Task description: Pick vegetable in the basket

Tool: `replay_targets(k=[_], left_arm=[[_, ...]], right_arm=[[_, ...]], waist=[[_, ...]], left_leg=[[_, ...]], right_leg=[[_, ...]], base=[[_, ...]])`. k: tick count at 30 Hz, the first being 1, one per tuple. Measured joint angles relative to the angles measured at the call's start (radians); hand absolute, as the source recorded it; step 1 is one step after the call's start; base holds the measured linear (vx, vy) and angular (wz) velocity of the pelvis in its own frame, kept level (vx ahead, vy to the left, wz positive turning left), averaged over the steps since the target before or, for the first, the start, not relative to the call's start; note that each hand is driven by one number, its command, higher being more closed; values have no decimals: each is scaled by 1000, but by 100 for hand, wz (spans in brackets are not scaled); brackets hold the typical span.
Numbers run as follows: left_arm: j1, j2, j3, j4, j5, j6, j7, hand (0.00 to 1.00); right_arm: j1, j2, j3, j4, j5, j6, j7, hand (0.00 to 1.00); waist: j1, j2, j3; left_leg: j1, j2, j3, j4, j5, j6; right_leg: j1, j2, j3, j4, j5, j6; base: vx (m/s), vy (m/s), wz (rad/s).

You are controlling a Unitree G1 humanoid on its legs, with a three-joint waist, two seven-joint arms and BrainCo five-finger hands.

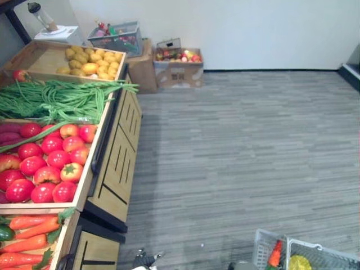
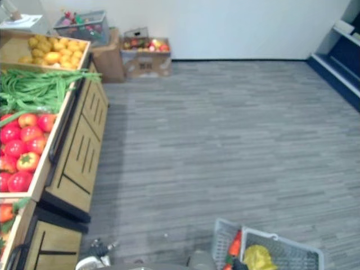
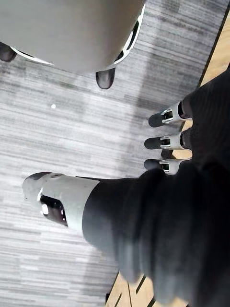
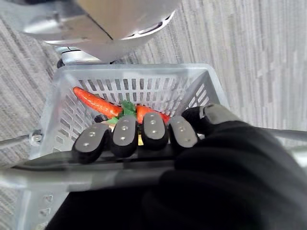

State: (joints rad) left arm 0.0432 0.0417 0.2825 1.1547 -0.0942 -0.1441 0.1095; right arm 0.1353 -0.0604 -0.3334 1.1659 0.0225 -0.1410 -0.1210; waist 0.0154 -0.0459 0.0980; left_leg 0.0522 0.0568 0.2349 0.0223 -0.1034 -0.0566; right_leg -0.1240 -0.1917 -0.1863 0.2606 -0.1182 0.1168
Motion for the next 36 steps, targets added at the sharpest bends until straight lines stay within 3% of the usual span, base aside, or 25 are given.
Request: replay_targets(k=[5,9,36], left_arm=[[6,-4,-2,29,-2,0,-3,0],[11,1,-7,28,-1,0,-6,0],[4,11,-101,40,80,2,-2,0]], right_arm=[[19,-11,-10,30,-1,7,0,100],[19,-20,-2,30,-9,6,5,100],[24,-51,35,64,-62,6,41,100]], waist=[[-8,34,-40],[-12,27,-42],[-25,53,-42]], left_leg=[[5,46,-29,-24,20,-26],[3,69,-23,-28,25,-36],[40,49,-29,-50,25,-36]], right_leg=[[94,74,-35,-175,48,-12],[129,110,-30,-263,97,-29],[197,109,-38,-352,133,-20]], base=[[28,-119,10],[-17,-69,-8],[4,2,0]])
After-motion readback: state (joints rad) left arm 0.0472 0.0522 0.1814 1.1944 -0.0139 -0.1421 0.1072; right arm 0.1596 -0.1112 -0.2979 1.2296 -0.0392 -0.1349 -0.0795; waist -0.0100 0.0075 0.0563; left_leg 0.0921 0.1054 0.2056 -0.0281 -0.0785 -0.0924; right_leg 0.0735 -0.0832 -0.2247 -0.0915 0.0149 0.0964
